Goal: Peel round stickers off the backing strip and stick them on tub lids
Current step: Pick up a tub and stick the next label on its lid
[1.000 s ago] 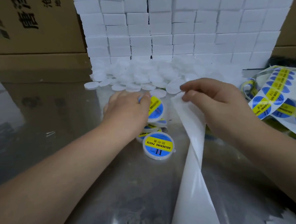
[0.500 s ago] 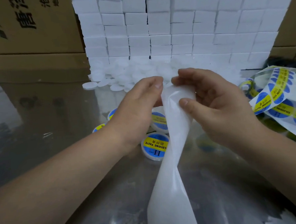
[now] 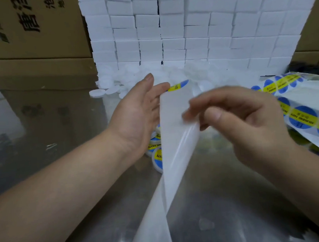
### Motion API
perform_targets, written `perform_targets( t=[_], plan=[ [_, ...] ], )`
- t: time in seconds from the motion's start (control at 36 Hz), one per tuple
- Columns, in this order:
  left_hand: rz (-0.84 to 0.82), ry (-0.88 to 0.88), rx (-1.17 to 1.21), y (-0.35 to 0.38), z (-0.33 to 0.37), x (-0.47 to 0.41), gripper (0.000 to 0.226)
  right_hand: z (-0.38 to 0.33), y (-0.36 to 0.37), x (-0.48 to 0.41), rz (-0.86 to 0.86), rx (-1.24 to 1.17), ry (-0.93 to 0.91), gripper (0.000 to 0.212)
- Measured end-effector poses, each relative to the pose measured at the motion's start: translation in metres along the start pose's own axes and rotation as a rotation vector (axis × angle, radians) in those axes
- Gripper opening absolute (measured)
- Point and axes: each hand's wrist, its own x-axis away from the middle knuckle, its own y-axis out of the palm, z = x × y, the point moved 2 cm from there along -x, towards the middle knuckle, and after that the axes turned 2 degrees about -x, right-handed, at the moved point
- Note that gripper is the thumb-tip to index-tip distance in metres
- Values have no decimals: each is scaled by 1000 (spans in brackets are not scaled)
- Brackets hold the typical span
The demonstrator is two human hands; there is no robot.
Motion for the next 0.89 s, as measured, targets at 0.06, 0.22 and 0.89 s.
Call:
perform_targets(
  t=[0.06, 0.22, 0.89],
  plan=[
    [17, 28, 16, -1, 1, 1, 46, 2, -7, -4, 202, 3, -6, 6],
    [-39, 110, -18, 3, 1, 6, 57, 25, -24, -19, 409, 53, 532, 48],
    [227, 219, -617, -4, 24, -25, 22, 30, -33, -20, 440, -97, 315, 40]
  ],
)
